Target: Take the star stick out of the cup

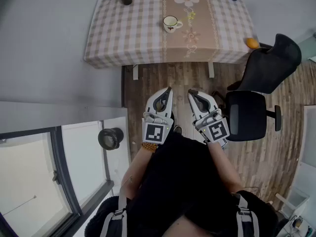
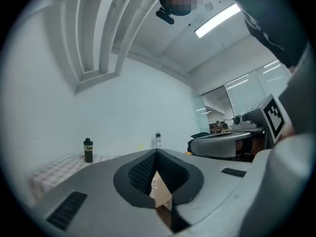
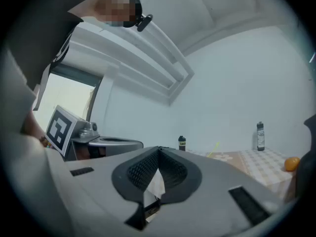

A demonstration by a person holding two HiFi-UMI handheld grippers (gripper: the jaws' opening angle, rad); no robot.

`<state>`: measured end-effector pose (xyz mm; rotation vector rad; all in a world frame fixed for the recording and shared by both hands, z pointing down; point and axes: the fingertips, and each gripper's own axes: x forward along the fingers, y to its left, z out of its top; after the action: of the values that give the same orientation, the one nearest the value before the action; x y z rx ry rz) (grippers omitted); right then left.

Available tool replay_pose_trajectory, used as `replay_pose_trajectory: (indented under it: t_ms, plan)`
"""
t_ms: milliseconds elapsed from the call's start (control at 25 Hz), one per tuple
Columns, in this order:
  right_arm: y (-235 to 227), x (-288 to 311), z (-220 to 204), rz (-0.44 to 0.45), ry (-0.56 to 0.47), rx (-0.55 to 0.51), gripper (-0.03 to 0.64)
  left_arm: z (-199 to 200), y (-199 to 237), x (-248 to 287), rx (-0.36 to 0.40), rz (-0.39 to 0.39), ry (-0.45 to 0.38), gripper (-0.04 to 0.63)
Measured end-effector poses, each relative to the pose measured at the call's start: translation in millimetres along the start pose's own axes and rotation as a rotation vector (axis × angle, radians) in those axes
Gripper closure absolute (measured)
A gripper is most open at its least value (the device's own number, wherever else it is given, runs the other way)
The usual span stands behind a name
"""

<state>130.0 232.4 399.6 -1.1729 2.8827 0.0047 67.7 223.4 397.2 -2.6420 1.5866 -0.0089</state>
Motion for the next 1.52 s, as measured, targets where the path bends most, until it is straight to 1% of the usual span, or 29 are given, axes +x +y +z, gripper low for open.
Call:
replay_pose_trajectory:
  t_ms: [160,480,840,960,1160,1320,1400,1520]
  plan:
    - [-12,12,1,-0.015,-0.008,0.029,0.614,-2,8,15,-0.001,-0.009,0.007,0.596]
    - [-58,41,-4,-0.063,0.013,0.057,0.612,1,30,60,-0.006,-0.022,-0.002,0.596]
    - [-84,104,-5,-0.026,0.026,0.042,0.612,2,82,107,-0.018,-0.003,-0.022,0.595]
    - [-94,128,-9,-0.026,0.043,0.039,0.612,-1,103,121,-0.039,0.008,-0.027,0.596]
    - [-109,158,-15,-0.056,0.056,0.067,0.612,-11,133,138,-0.077,0.009,-0.02,0.597]
    - [-132,187,-28,-0.077,0.095,0.065,0.612,-17,159,166,-0.096,-0.002,-0.023,0.596]
    - [-141,197,-37,-0.087,0.113,0.053,0.612,-20,170,176,-0.096,-0.011,-0.025,0.597]
    - [-157,206,-52,-0.125,0.139,0.056,0.612,-23,183,186,-0.086,-0.026,-0.032,0.596]
